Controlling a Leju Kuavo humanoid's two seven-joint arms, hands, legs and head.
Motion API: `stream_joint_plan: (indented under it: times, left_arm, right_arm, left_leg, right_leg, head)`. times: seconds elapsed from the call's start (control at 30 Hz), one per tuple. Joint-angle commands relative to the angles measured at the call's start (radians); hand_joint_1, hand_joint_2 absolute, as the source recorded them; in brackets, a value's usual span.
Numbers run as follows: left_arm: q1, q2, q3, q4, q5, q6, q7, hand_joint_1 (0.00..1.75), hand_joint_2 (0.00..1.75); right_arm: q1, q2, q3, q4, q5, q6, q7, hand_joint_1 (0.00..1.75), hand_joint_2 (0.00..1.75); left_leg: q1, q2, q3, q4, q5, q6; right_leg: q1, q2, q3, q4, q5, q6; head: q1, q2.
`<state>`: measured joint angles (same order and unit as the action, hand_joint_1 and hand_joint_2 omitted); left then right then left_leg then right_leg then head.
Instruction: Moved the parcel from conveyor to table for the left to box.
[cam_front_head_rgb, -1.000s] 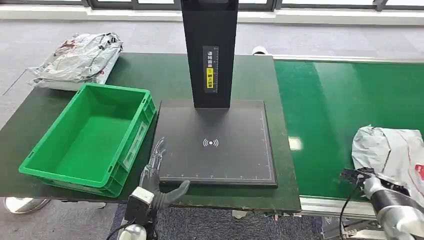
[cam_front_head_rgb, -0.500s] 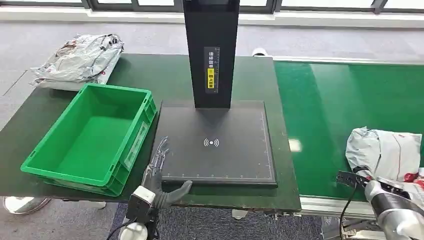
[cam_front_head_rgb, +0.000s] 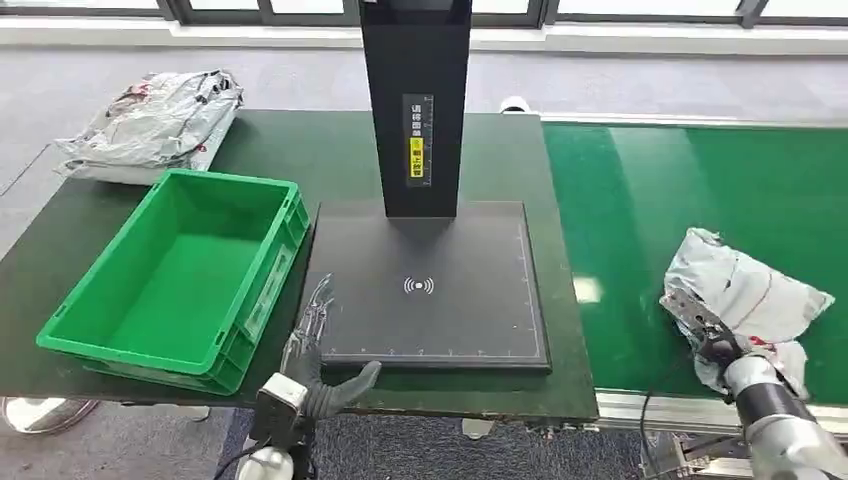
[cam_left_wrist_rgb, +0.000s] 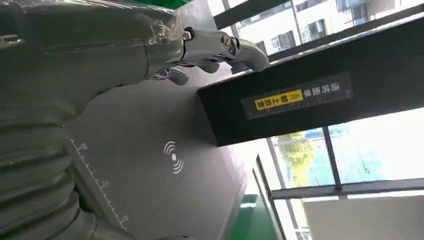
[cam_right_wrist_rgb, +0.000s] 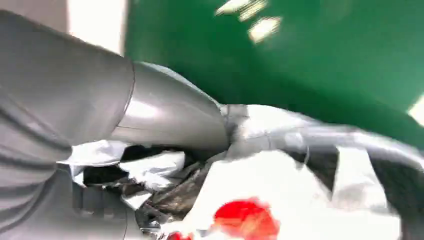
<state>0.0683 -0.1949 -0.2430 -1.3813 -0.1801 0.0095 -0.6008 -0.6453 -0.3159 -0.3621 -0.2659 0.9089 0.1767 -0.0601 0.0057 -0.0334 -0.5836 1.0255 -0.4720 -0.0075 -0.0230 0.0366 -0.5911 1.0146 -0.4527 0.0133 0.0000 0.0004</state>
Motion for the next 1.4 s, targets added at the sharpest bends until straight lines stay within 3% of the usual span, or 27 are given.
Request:
stream_joint_plan:
  times: [0.03,0.1,0.17,0.23,0.37,0.5,0.7,0.83,0.97,1.2,1.3,1.33,1.4]
  left_arm:
    - [0.005,0.0,0.031,0.015,-0.004,0.03,0.01,0.0,1.75]
    - [-0.001,-0.001,0.024,0.032,-0.009,0.041,0.004,0.0,1.75]
    - [-0.003,-0.001,0.021,0.038,-0.008,0.044,0.001,0.0,1.75]
    - [-0.005,-0.001,0.019,0.04,-0.008,0.045,0.001,0.0,1.75]
    - [-0.018,0.002,0.008,0.069,-0.002,0.054,-0.007,0.0,1.75]
    - [-0.025,0.012,-0.005,0.081,0.006,0.067,-0.02,0.0,1.75]
    - [-0.024,0.013,-0.006,0.077,0.006,0.067,-0.02,0.0,1.75]
    - [-0.024,0.014,-0.008,0.078,0.007,0.068,-0.021,0.0,1.75]
    - [-0.037,0.013,-0.021,0.106,0.006,0.061,-0.029,0.0,1.75]
    - [-0.061,0.004,-0.037,0.117,0.0,0.04,-0.022,0.0,1.75]
    - [-0.075,0.003,-0.045,0.135,0.0,0.038,-0.022,0.0,1.75]
    - [-0.075,0.003,-0.046,0.135,0.0,0.038,-0.022,0.0,1.75]
    - [-0.073,0.005,-0.046,0.133,0.0,0.037,-0.022,0.0,1.75]
  right_arm:
    - [-0.103,0.104,-0.347,-0.028,-0.186,0.026,-0.22,1.75,1.75]
    - [-0.131,0.118,-0.343,-0.047,-0.232,0.04,-0.249,1.75,1.75]
    - [-0.141,0.127,-0.336,-0.062,-0.266,0.045,-0.254,1.75,1.75]
    - [-0.138,0.129,-0.325,-0.075,-0.296,0.043,-0.286,1.75,1.75]
    - [-0.129,0.144,-0.24,-0.167,-0.456,0.037,-0.342,1.75,1.75]
    - [-0.144,0.152,-0.108,-0.257,-0.619,0.014,-0.314,1.75,1.75]
    - [-0.135,0.145,-0.084,-0.256,-0.647,0.007,-0.311,1.75,1.75]
    - [-0.194,0.157,0.043,-0.296,-0.714,0.012,-0.348,1.75,1.75]
    - [-0.253,0.218,0.187,-0.33,-0.728,0.015,-0.305,1.75,1.75]
    - [-0.308,0.317,0.396,-0.311,-0.748,-0.008,-0.278,1.75,1.75]
    - [-0.338,0.374,0.453,-0.267,-0.768,-0.017,-0.267,1.75,1.75]
    - [-0.337,0.374,0.457,-0.265,-0.771,-0.021,-0.269,1.75,1.75]
    - [-0.325,0.381,0.483,-0.271,-0.772,-0.011,-0.277,1.75,1.75]
  left_leg:
    - [0.0,0.002,-0.001,-0.002,0.002,0.0]
    - [0.0,-0.003,0.002,0.0,0.006,0.0]
    - [-0.001,0.003,0.003,-0.002,0.005,0.0]
    - [0.0,0.0,0.0,-0.001,0.006,0.0]
    - [-0.001,-0.005,-0.001,-0.001,0.006,0.0]
    - [-0.001,0.0,-0.001,-0.001,0.006,0.0]
    - [0.0,-0.002,-0.001,-0.002,0.006,0.0]
    - [-0.001,-0.001,-0.001,-0.001,0.006,0.0]
    - [-0.002,0.006,-0.004,0.0,0.005,0.0]
    - [-0.001,0.005,-0.003,-0.001,0.006,0.0]
    - [-0.001,0.01,-0.002,-0.001,0.006,-0.001]
    - [-0.001,0.004,-0.004,0.0,0.006,-0.001]
    - [0.0,0.011,-0.001,-0.003,0.006,-0.001]
  right_leg:
    - [0.0,-0.003,-0.003,-0.002,0.002,-0.002]
    - [0.0,-0.005,-0.005,0.0,0.002,0.0]
    - [-0.001,-0.002,-0.006,0.0,0.003,-0.001]
    - [-0.001,-0.004,-0.007,0.001,0.003,-0.001]
    - [-0.002,-0.007,-0.008,0.001,0.002,0.0]
    - [-0.001,-0.005,-0.009,0.0,0.003,-0.001]
    - [-0.001,-0.006,-0.008,-0.001,0.003,-0.001]
    - [-0.001,-0.006,-0.009,0.0,0.003,-0.001]
    - [-0.003,0.001,-0.014,0.003,0.004,-0.002]
    - [-0.002,0.001,-0.013,0.002,0.004,-0.002]
    - [-0.002,0.006,-0.014,0.003,0.004,-0.002]
    - [-0.002,0.002,-0.014,0.003,0.004,-0.001]
    - [-0.001,0.005,-0.012,0.001,0.005,-0.003]
  head:
    - [0.0,0.0]
    - [0.0,0.0]
    - [0.0,0.0]
    - [0.0,0.0]
    - [0.0,0.0]
    - [0.0,0.0]
    - [0.0,0.0]
    - [0.0,0.0]
    - [0.0,0.0]
    - [0.0,0.0]
    - [0.0,0.0]
    - [0.0,0.0]
    - [0.0,0.0]
